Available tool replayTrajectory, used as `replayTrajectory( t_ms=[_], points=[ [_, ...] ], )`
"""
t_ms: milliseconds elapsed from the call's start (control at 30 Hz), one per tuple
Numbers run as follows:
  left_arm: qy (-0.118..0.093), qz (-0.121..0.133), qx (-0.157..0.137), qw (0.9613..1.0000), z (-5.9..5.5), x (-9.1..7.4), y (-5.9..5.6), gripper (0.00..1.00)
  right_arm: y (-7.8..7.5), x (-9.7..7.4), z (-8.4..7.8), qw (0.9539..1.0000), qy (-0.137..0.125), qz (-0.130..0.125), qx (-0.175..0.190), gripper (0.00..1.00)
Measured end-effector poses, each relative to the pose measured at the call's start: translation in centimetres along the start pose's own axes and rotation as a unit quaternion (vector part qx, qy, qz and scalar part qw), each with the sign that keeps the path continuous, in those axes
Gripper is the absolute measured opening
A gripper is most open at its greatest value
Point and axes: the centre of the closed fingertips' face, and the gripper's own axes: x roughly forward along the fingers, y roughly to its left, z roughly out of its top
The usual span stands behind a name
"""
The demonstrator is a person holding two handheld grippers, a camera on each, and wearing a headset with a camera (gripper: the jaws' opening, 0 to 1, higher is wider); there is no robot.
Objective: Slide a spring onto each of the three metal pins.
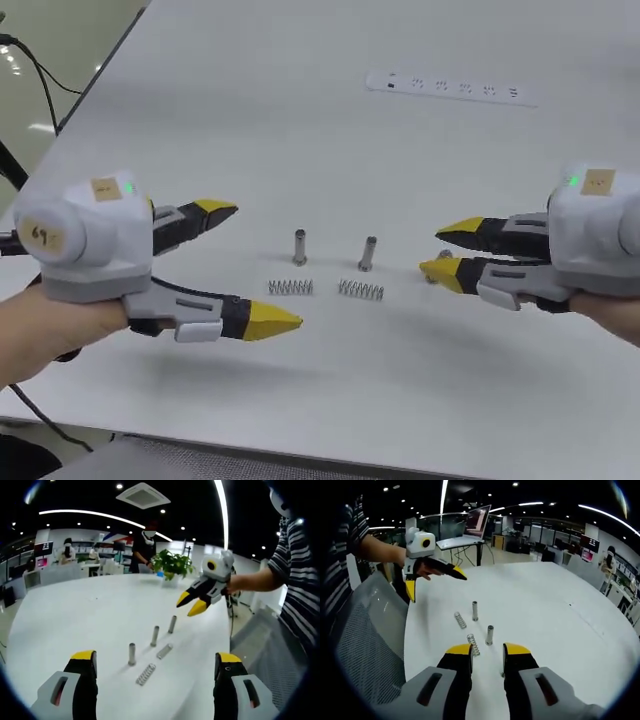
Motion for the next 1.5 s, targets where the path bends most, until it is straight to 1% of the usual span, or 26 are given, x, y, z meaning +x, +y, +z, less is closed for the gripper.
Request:
replayTrajectory(
  t_ms=[200,433,700,833,967,1100,1300,1500],
  points=[
    [0.001,-0.002,0.000,1.0000,-0.1,-0.1,-0.1,0.95,1.3,1.0,0.5,0.9985,0.014,0.022,-0.049,0.21],
    [0.002,-0.002,0.001,1.0000,-0.2,-0.1,-0.1,0.95,2.4,2.2,0.8,0.9959,0.023,0.040,-0.078,0.20],
    [0.001,-0.002,0.000,1.0000,-0.2,-0.1,-0.1,0.95,2.9,3.2,0.3,0.9917,0.042,0.054,-0.109,0.19],
    [0.001,-0.002,-0.001,1.0000,-0.2,0.0,-0.1,0.95,3.3,3.8,0.1,0.9903,0.049,0.060,-0.115,0.19],
    [0.001,-0.001,-0.001,1.0000,-0.2,-0.1,0.0,0.95,3.1,4.3,-0.5,0.9887,0.059,0.063,-0.122,0.18],
    [0.001,-0.001,-0.001,1.0000,-0.2,-0.1,0.1,0.95,3.1,4.8,-0.9,0.9883,0.066,0.065,-0.121,0.17],
    [0.000,-0.003,0.000,1.0000,-0.2,-0.1,-0.1,0.94,3.1,5.5,-2.2,0.9858,0.088,0.070,-0.125,0.15],
    [0.000,-0.004,0.000,1.0000,-0.3,0.0,-0.1,0.94,3.1,6.2,-2.9,0.9846,0.100,0.072,-0.124,0.14]
  ],
)
